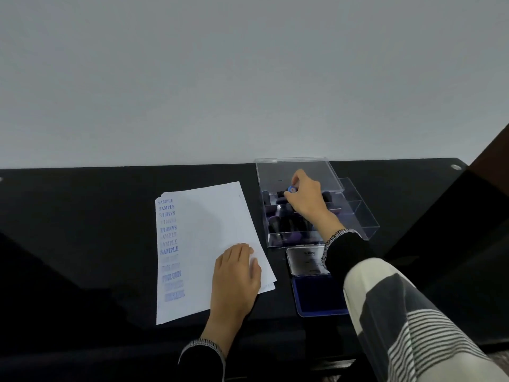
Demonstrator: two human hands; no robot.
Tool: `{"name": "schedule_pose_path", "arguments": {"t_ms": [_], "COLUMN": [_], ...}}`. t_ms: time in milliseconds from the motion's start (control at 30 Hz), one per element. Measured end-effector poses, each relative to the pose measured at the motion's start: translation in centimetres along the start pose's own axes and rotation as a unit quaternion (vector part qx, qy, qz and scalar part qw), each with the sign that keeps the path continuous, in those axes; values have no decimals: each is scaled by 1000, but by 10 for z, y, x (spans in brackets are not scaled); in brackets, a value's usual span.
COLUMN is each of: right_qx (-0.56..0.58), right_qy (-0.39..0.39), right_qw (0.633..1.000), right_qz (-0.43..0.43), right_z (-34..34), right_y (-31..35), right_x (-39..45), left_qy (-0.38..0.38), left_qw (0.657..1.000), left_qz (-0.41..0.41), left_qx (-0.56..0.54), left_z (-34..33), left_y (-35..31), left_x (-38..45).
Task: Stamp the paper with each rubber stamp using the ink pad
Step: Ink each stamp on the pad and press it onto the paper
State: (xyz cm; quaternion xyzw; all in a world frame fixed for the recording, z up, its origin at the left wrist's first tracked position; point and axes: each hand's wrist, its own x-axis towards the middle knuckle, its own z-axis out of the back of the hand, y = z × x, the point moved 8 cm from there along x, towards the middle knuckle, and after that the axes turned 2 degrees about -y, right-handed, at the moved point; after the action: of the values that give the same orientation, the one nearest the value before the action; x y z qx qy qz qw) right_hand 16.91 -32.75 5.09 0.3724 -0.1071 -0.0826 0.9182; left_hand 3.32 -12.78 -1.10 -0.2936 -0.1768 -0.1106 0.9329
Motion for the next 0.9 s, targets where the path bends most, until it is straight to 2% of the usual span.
{"name": "schedule_pose_path", "arguments": {"t_ms": [167, 367, 433, 533, 600, 733, 833, 900], "right_qx": [-45, -112, -127, -125, -148, -166, -130, -112], "right_qy": [26, 126, 145, 162, 173, 153, 81, 61], "right_qw": [998, 984, 978, 974, 970, 970, 985, 989], "right_qz": [-22, -63, -77, -93, -85, -87, -79, -71], "right_z": [-9, -15, -17, -18, -21, -24, -20, -23], "right_y": [0, 6, 9, 10, 10, 2, 8, 17], "right_x": [1, 8, 9, 11, 12, 15, 19, 19], "left_qy": [-2, 8, -16, -103, -78, -46, -45, -39], "left_qw": [1000, 1000, 999, 993, 995, 998, 999, 999], "left_qz": [7, 4, 10, 12, 13, 21, 13, 13], "left_qx": [-3, -23, -35, -63, -57, -25, -7, -14], "left_z": [0, 0, 2, 0, -7, -5, -3, -7], "left_y": [1, 2, -2, 3, 8, 9, 6, 10], "left_x": [-1, -1, 4, 10, 6, 0, 2, 1]}}
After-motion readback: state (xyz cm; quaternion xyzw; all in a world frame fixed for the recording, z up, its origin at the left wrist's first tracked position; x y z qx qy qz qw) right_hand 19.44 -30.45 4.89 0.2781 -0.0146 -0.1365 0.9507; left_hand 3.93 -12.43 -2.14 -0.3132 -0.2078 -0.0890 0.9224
